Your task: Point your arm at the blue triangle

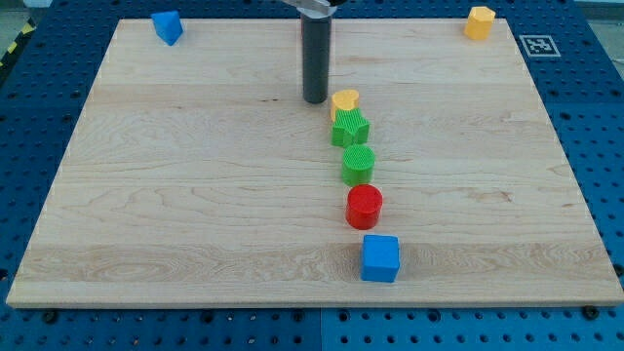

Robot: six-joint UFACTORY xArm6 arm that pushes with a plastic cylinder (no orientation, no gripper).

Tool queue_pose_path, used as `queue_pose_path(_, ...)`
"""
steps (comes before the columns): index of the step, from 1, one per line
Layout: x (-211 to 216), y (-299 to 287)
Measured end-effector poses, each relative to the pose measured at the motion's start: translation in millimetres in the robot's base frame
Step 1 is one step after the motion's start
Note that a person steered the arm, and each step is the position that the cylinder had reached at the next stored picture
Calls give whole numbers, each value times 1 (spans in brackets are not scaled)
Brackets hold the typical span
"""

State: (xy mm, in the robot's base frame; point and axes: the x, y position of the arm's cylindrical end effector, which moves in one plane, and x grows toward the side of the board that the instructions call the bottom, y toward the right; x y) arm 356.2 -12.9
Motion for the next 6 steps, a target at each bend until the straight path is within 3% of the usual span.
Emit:
queue_pose_path(4, -82, -238)
queue_pose_path(6, -165, -251)
